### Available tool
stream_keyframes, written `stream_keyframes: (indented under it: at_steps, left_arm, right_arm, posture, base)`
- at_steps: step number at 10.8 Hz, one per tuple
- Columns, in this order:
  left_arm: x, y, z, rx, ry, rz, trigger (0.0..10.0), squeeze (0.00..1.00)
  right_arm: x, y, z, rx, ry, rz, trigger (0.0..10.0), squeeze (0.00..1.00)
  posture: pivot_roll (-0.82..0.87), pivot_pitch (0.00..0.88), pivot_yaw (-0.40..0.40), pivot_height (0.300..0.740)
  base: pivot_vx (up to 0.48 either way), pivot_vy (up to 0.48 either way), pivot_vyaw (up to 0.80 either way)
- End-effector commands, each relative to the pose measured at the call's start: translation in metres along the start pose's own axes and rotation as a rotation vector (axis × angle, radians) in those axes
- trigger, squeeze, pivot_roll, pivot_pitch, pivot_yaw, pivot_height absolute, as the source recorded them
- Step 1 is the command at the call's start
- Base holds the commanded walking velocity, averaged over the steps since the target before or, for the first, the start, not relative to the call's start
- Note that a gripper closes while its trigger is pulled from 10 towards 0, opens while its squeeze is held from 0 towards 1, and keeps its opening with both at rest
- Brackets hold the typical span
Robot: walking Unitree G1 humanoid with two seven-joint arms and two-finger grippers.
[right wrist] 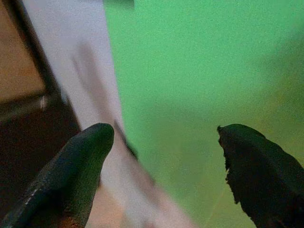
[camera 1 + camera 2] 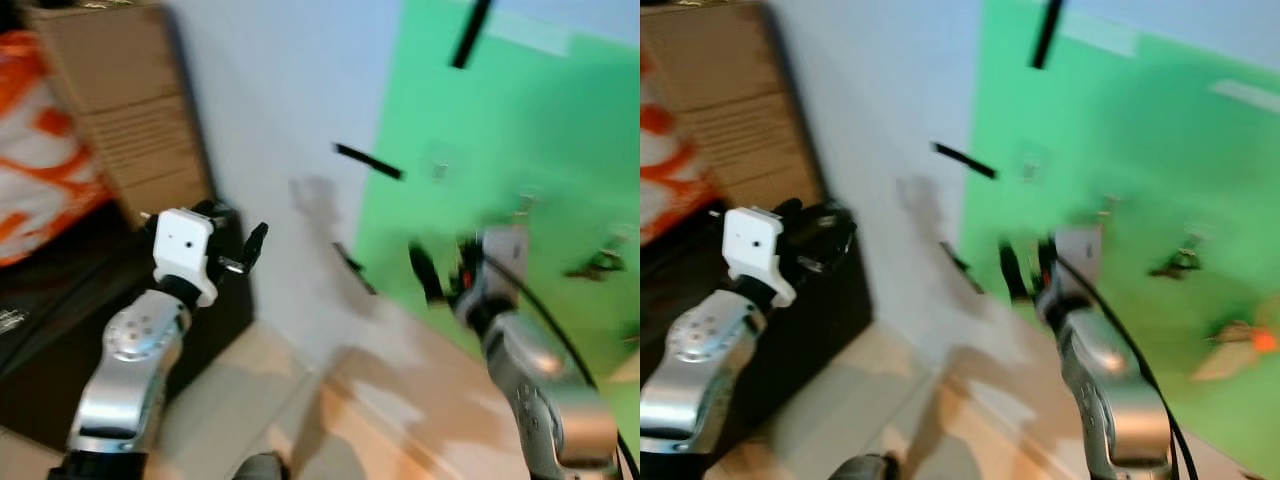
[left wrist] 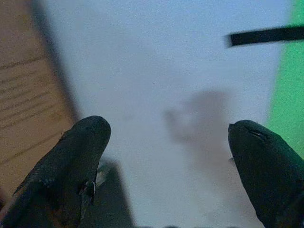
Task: Hang keys on a hook
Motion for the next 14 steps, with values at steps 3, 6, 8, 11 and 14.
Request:
stream_keyframes:
  at_steps: [3,6,8,11,14]
  left_arm:
    - [0.001,-0.002,-0.017,0.087,0.042,0.015,10.0,0.00]
    - [0.001,-0.004,-0.022,0.063,0.052,0.018,10.0,0.00]
    - [0.002,-0.006,-0.022,0.054,0.039,0.005,10.0,0.00]
    - [0.001,-0.007,-0.023,0.053,0.039,-0.002,10.0,0.00]
    - [0.001,-0.002,-0.023,0.043,0.037,0.010,10.0,0.00]
  right_arm:
    - [-0.002,-0.004,-0.023,0.007,0.070,-0.047,10.0,1.00]
    - [-0.001,0.005,-0.024,0.011,0.058,-0.011,10.0,1.00]
    - [-0.001,0.008,-0.025,-0.002,0.059,-0.002,10.0,1.00]
    - [0.001,0.009,-0.025,-0.034,0.057,0.010,10.0,1.00]
    - [0.003,0.009,-0.024,-0.059,0.047,0.004,10.0,1.00]
  posture:
    - [0.01,0.000,0.024,0.740]
    - [0.00,0.000,0.047,0.740]
    - [0.01,0.000,0.048,0.740]
    - [0.01,0.000,0.043,0.740]
    - [0.02,0.000,0.032,0.740]
  base:
    - [0.000,0.000,0.80]
    - [0.000,0.000,0.80]
    - [0.000,0.000,0.79]
    - [0.086,0.000,0.73]
    - [0.317,0.000,0.00]
Point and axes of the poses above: a point about 5 cm out from each wrist's last joint towards the gripper, its own x axis pointing out of the wrist towards the gripper, its own z axis along the axis of the wrist's last joint, y = z × x, the point moved 4 cm from there along x, pointing out of the wrist towards the gripper, and after that the axes turned 7 degrees about -x, right-handed, at the moved point
